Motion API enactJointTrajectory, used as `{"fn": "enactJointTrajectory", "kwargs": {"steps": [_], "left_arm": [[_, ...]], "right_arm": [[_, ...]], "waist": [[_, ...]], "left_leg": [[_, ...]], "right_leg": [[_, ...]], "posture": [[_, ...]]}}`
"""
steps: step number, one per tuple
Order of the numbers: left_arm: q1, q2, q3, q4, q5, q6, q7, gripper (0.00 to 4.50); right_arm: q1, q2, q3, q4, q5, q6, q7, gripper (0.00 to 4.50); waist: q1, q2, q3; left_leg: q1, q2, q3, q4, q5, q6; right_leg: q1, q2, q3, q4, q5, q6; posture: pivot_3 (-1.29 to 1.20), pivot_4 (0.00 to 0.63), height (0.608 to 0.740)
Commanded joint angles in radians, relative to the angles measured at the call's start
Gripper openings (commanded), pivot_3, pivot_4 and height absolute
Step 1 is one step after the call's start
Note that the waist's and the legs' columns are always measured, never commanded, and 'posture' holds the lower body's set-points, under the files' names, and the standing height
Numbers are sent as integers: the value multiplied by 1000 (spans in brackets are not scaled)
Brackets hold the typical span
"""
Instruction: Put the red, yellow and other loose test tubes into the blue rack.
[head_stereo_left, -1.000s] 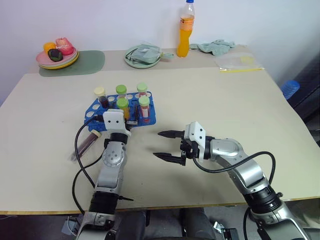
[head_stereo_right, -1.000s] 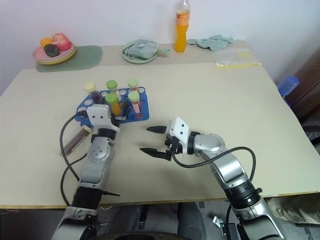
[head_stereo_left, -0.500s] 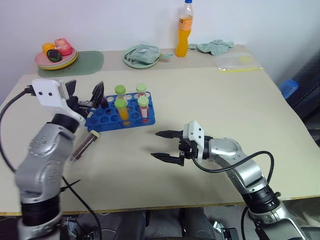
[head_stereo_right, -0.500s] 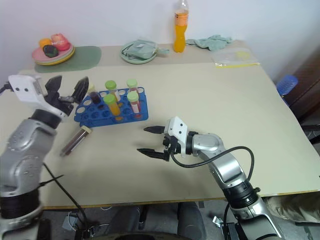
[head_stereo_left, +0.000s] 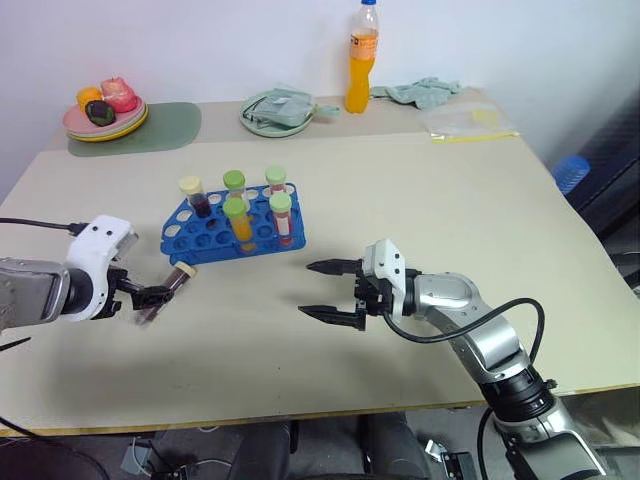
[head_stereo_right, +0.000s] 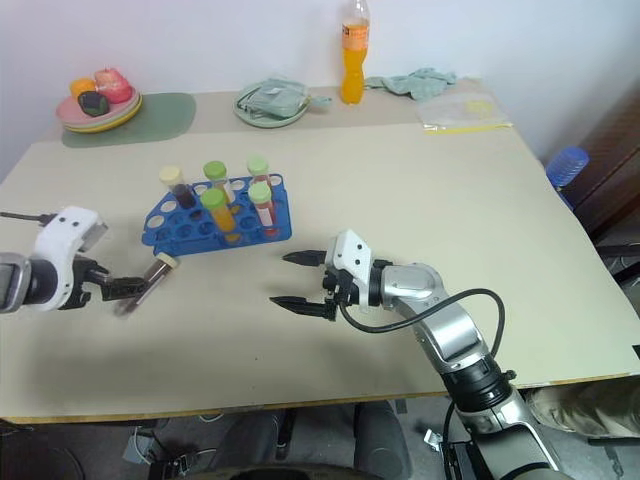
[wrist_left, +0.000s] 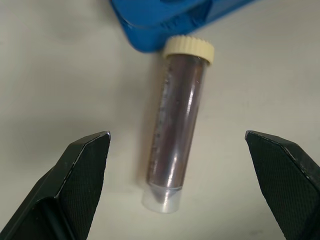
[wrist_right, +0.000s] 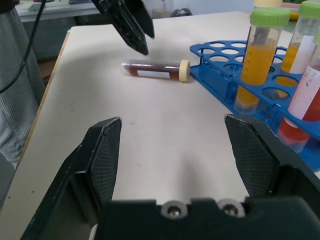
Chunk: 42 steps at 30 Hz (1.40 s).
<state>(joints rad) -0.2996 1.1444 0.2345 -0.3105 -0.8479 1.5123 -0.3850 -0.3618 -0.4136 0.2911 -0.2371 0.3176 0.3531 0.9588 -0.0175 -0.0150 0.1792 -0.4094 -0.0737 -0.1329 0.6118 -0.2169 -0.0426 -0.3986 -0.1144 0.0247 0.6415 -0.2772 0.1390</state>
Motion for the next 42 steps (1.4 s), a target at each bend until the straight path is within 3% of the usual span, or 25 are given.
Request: {"fn": "enactJointTrajectory", "kwargs": {"steps": [1, 7, 10, 15, 16, 20, 22, 26, 30, 32, 38, 42], "left_arm": [[-74, 27, -143, 77, 98, -58, -42, 4451], [-198, -18, -339, 205, 218, -139, -122, 4451], [-223, -24, -384, 227, 257, -162, -163, 3595], [-190, 7, -395, 201, 292, -195, -227, 1079], [-162, 33, -390, 169, 293, -227, -261, 797], [2, 95, -250, 56, 258, -360, -379, 797], [115, 38, -98, 2, 278, -543, -401, 797], [235, -218, 156, -116, 364, -948, -293, 797], [188, -463, 283, -153, 346, -1012, -68, 797], [157, -549, 269, -166, 369, -1025, 23, 797], [138, -836, 109, -98, 662, -1352, 287, 797], [144, -939, 47, 11, 754, -1495, 360, 797]], "right_arm": [[-10, 3, 1, -28, 3, -14, 2, 3647], [2, 4, 1, -43, 2, -4, -12, 3647], [9, 3, 1, -53, 4, 2, -21, 3647], [12, -1, 0, -57, 4, 3, -26, 3647], [12, -2, 0, -56, 4, 2, -25, 3647], [7, -5, 2, -50, 5, 0, -18, 3647], [5, -6, 4, -46, 8, 0, -10, 3647], [5, -10, 4, -43, 13, 0, 1, 3647], [6, -14, 0, -46, 15, 1, 7, 3647], [6, -17, -2, -45, 18, 6, 12, 3647], [-11, -10, 7, -30, 21, 9, 29, 3647], [-18, -9, 10, -25, 15, 6, 34, 3647]], "waist": [[0, 0, 0], [1, 0, 0], [1, 0, 0], [-2, 0, 0], [-4, 0, 0], [-6, 0, 0], [-2, 0, 0], [10, -1, 0], [8, -2, -1], [6, -2, -1], [10, -4, -2], [9, -4, -2]], "left_leg": [[0, 0, 0, 0, 0, 0], [-1, 0, 1, -1, 1, -2], [-1, 0, 1, -1, 1, -2], [-1, 0, 1, -1, 1, -2], [-1, 0, 1, -1, 1, -2], [-2, 1, 2, -1, 1, -2], [-2, 2, 2, -1, 1, -2], [-2, 2, 1, -1, 1, -2], [-2, 1, 0, 1, 1, -1], [-2, 1, 0, 0, 1, -2], [-2, -1, 2, 2, 1, -2], [-2, -1, 3, 2, 1, -2]], "right_leg": [[-1, 0, 0, 0, 0, 0], [-2, 0, 0, 3, -1, -1], [-4, 0, 0, 4, -1, -1], [-5, 0, 1, 5, -1, -2], [-5, 0, 1, 5, -1, -2], [-6, -1, 1, 5, -1, -2], [-7, -2, 1, 6, -1, -2], [-5, -4, 0, 4, -1, -3], [-4, -5, -1, 4, -1, -2], [-5, -4, -1, 5, -1, -2], [-3, -4, -1, 5, -1, -2], [-3, -3, -1, 5, -1, -2]], "posture": [[0, 150, 740], [0, 150, 740], [0, 150, 740], [0, 150, 740], [0, 150, 740], [0, 150, 740], [0, 150, 740], [0, 150, 740], [0, 150, 740], [0, 150, 740], [0, 150, 740], [0, 150, 740]]}}
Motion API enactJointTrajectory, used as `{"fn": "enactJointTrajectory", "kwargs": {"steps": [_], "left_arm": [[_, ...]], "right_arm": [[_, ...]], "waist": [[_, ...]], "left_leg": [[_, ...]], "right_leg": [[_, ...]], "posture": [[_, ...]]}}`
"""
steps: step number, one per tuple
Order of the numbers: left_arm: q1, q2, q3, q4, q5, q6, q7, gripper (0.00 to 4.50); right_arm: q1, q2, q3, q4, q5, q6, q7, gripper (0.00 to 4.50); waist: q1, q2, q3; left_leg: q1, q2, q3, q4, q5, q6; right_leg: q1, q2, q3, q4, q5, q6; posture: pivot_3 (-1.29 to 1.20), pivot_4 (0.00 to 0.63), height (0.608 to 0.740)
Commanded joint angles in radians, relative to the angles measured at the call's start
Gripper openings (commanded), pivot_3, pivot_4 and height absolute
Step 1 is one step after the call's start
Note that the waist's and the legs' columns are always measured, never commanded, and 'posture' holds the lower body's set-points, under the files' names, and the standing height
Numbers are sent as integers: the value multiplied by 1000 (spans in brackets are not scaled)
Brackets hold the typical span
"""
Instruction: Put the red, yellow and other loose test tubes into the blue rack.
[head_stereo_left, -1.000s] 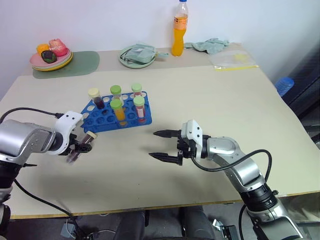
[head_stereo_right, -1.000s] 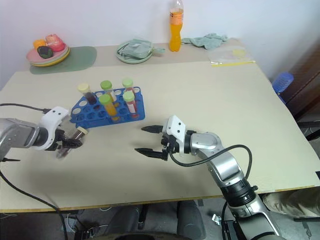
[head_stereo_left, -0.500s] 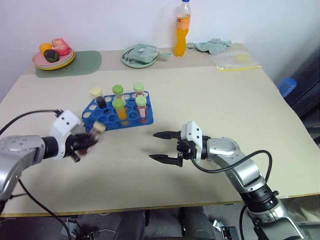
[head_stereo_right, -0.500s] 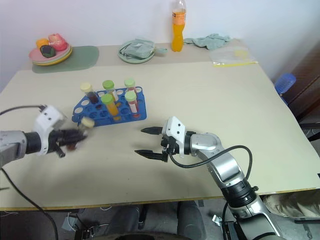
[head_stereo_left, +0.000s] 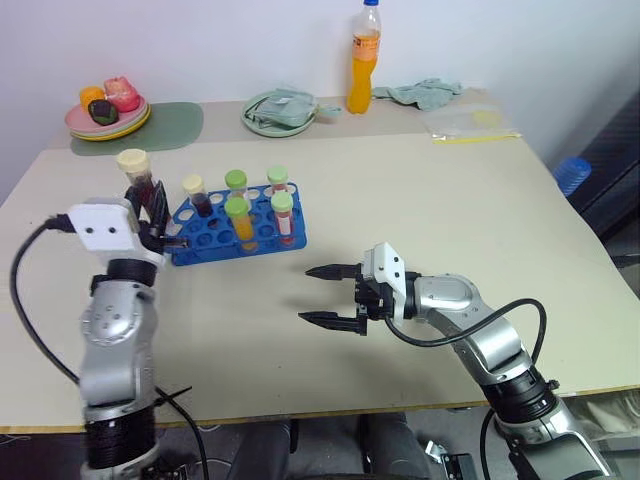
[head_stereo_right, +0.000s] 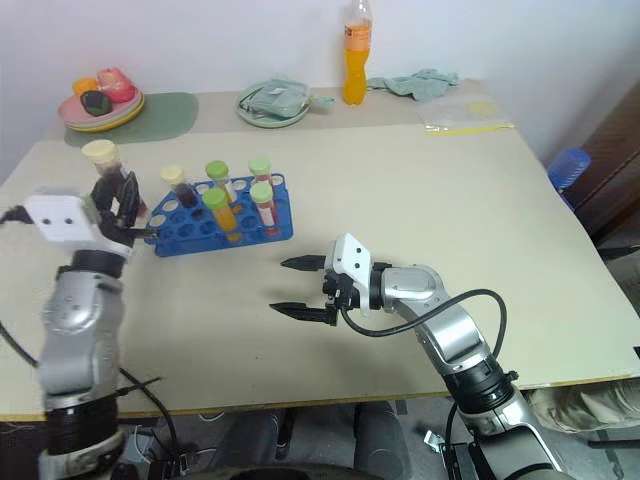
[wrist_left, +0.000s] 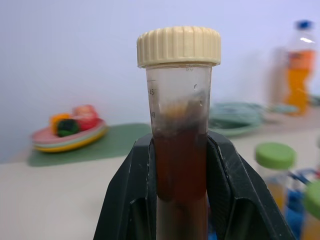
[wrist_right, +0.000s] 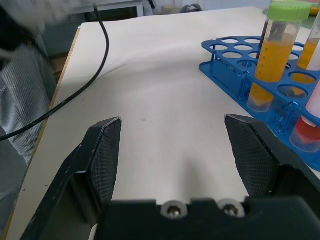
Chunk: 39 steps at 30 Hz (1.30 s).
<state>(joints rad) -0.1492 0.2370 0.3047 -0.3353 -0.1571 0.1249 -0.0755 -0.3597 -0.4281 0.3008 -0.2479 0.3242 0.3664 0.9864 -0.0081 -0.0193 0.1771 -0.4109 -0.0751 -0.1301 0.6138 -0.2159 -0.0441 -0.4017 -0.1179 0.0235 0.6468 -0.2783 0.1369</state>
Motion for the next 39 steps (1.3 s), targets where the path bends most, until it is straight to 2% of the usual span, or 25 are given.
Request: {"fn": "enactJointTrajectory", "kwargs": {"steps": [1, 8, 12, 17, 29, 32, 36, 37, 39], "left_arm": [[-6, -42, -39, 59, 82, -126, 60, 797], [-43, -92, -92, 177, 107, -169, 83, 797], [-44, -81, -124, 209, 144, -153, 82, 797], [-69, -84, -136, 255, 163, -126, 100, 797], [-95, -111, -130, 326, 131, -187, 115, 797], [-68, -129, -119, 293, 62, -143, 82, 2153], [-47, -128, -104, 249, 47, -148, 82, 4182], [-39, -128, -90, 226, 23, -142, 77, 4467], [-8, -114, -65, 166, -28, -129, 49, 4467]], "right_arm": [[-20, 4, 0, -15, 8, -7, 7, 3647], [-15, 12, -4, -20, 8, -1, -10, 3647], [-12, 14, -7, -23, 7, 0, -19, 3647], [-11, 18, -6, -23, 11, 3, -26, 3647], [-7, 23, -4, -31, 12, 7, -32, 3647], [-6, 20, -7, -32, 11, 7, -35, 3647], [-13, 28, -23, -20, 8, -10, -53, 3647], [-19, 32, -33, -17, 13, -7, -61, 3647], [-26, 29, -52, -18, 27, 1, -65, 3647]], "waist": [[-2, 0, 0], [-1, 0, 0], [-3, 0, 0], [-2, 0, 0], [-1, 0, 0], [-2, 0, 0], [-3, 0, 0], [-4, 0, 0], [-4, 0, 0]], "left_leg": [[0, 0, 0, 0, 0, 0], [0, 0, 0, 0, 0, 0], [0, 0, 0, 0, 0, 0], [0, 0, 0, 0, 0, 0], [0, 0, -1, 1, 0, 0], [0, 0, -1, 1, 0, 0], [0, 0, -1, 1, 0, 0], [0, 0, -1, 1, 0, 0], [0, 0, -2, 1, 0, 0]], "right_leg": [[0, 0, 0, 0, 0, 0], [0, 1, 0, 0, 0, 0], [0, 0, 0, 0, 0, 0], [0, 1, 0, 0, 0, 0], [1, 1, -1, 0, 0, 0], [1, 1, -1, 0, 0, 0], [0, 1, -1, 0, 0, 0], [0, 1, -1, 0, 0, 0], [0, 1, -1, 0, 0, 0]], "posture": [[0, 150, 740], [0, 150, 740], [0, 150, 740], [0, 150, 740], [0, 150, 740], [0, 150, 740], [0, 150, 740], [0, 150, 740], [0, 150, 740]]}}
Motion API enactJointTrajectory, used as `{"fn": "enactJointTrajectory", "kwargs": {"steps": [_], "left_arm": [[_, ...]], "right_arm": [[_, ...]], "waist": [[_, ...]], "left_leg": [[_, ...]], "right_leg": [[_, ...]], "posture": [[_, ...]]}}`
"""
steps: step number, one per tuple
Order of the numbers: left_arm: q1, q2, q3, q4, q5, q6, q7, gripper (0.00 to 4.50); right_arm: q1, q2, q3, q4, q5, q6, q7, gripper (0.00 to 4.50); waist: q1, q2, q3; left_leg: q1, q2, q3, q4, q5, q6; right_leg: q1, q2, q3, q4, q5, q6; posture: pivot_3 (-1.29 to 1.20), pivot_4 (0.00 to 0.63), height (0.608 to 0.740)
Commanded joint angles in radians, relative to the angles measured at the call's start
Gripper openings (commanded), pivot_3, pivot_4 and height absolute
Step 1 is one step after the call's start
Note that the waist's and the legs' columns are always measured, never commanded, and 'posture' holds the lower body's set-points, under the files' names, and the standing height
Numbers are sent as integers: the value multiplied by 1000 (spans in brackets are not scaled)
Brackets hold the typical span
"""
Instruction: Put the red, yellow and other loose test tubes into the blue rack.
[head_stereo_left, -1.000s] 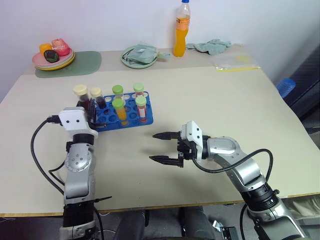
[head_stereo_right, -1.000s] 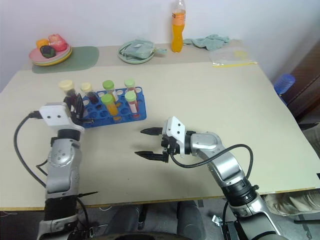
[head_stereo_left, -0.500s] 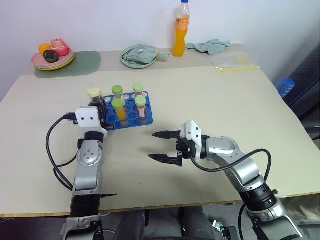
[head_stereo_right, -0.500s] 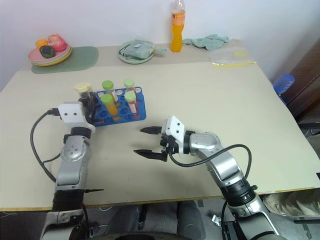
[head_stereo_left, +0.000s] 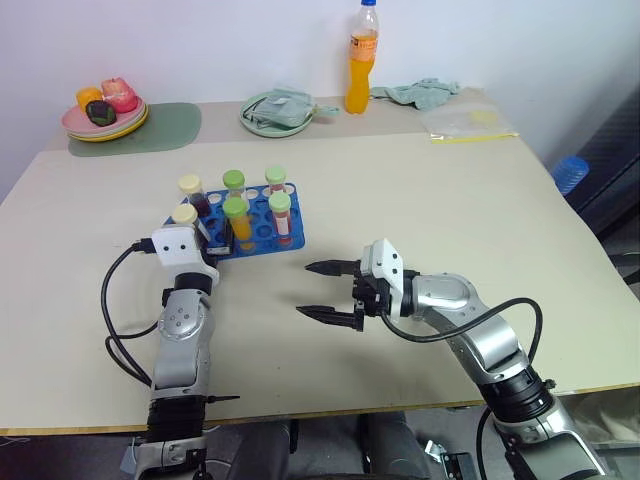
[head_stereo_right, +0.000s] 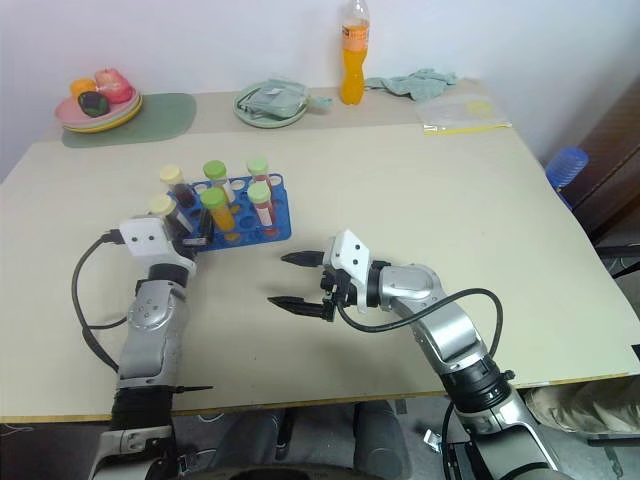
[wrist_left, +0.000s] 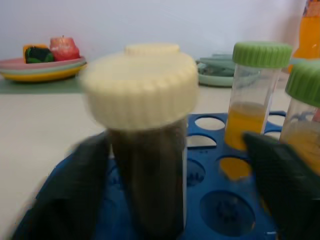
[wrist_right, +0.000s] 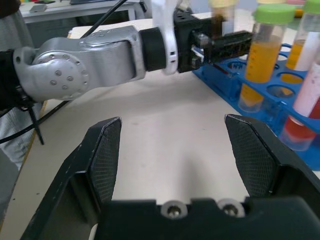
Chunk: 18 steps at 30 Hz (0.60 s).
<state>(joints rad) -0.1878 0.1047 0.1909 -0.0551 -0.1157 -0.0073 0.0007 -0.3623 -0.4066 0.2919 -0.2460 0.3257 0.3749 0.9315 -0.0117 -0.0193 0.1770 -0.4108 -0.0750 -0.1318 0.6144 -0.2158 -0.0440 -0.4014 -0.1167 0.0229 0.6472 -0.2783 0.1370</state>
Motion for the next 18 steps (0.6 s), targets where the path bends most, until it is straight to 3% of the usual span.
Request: {"fn": "enactJointTrajectory", "kwargs": {"steps": [1, 9, 13, 18], "left_arm": [[53, 34, 64, -149, -99, 14, -51, 4467], [297, 238, 191, -388, -307, 184, -250, 4467], [424, 365, 274, -405, -349, 238, -366, 4467], [508, 427, 336, -398, -387, 274, -444, 4467]], "right_arm": [[-27, 2, -51, -22, 29, -4, -9, 3647], [-22, -130, -178, -63, 87, 31, 33, 3647], [-2, -209, -297, -21, 110, 62, 12, 3647], [44, -277, -403, 75, 104, 62, -5, 3647]], "waist": [[-2, 0, 0], [3, 0, 0], [2, 1, 0], [4, 1, 0]], "left_leg": [[0, 0, 0, 0, 0, 0], [0, 1, 0, 0, 0, 0], [1, 1, 0, -1, -1, 1], [1, 3, 2, -1, -1, 1]], "right_leg": [[0, 0, 0, 0, 0, 0], [1, 0, 0, -1, 0, 0], [2, -1, 0, -2, 0, -1], [3, -1, 0, -3, -1, -1]], "posture": [[0, 150, 740], [0, 150, 740], [0, 150, 740], [0, 150, 740]]}}
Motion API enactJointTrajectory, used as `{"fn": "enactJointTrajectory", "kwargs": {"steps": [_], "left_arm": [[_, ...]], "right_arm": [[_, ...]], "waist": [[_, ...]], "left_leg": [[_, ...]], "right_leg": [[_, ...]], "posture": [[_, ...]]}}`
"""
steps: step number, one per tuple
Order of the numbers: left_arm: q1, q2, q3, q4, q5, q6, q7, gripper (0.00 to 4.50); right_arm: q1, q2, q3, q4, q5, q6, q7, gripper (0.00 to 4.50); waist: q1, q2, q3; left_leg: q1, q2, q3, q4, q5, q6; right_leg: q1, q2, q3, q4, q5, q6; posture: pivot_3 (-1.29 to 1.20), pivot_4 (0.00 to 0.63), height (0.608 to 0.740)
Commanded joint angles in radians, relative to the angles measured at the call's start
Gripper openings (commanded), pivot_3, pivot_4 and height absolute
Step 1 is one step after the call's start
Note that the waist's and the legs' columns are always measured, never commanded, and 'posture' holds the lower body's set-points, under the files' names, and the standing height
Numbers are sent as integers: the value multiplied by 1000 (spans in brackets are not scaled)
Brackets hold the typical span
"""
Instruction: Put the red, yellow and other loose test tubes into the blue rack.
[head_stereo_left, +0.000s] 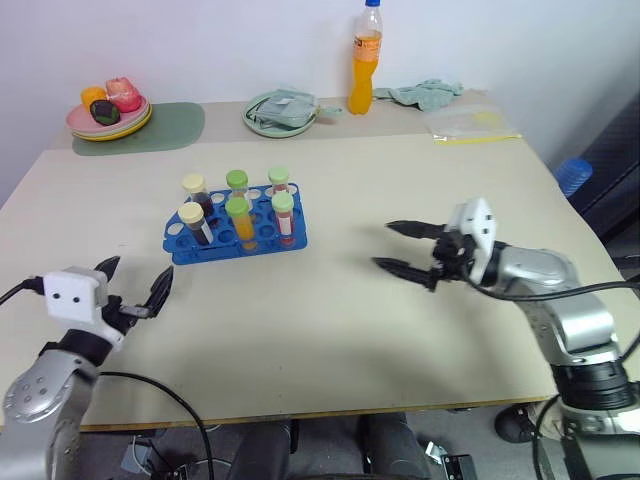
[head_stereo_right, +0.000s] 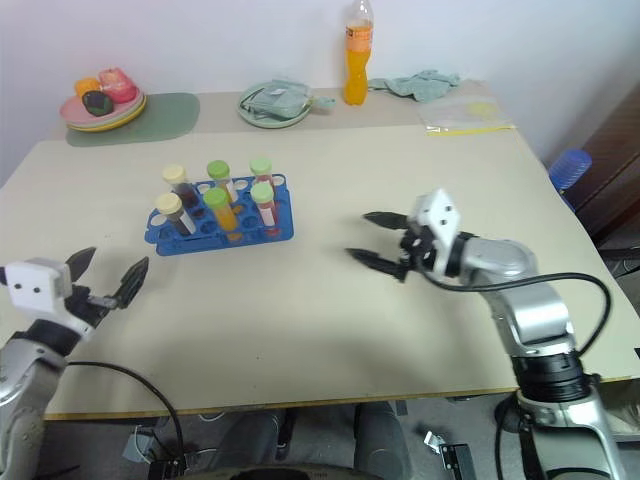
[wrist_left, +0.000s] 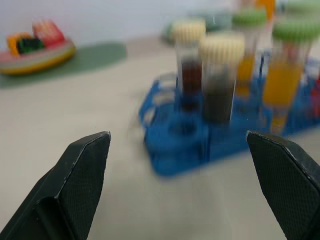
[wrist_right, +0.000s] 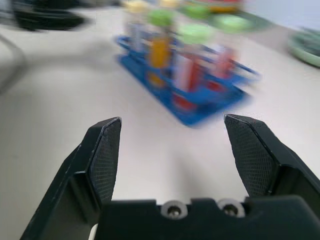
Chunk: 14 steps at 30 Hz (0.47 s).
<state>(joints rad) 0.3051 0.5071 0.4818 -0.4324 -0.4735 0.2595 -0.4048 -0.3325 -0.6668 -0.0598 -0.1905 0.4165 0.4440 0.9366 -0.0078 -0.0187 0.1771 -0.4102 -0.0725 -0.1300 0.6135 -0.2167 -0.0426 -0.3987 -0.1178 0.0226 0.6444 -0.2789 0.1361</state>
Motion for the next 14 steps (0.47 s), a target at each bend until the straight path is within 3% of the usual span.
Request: {"fn": "enactJointTrajectory", "kwargs": {"steps": [1, 14], "left_arm": [[29, 34, 53, -14, -32, 13, -56, 4467], [34, -35, 26, -53, 27, 14, 18, 4467]], "right_arm": [[28, -21, -57, 38, -1, -23, -15, 3647], [9, -8, -33, 167, -61, -130, -14, 3647]], "waist": [[-1, 0, 0], [-3, 1, 0]], "left_leg": [[0, 0, 0, 0, 0, 0], [0, 1, 0, 0, 0, 0]], "right_leg": [[0, 0, 0, 0, 0, 0], [0, 0, 0, 0, 0, 0]], "posture": [[0, 150, 740], [0, 150, 740]]}}
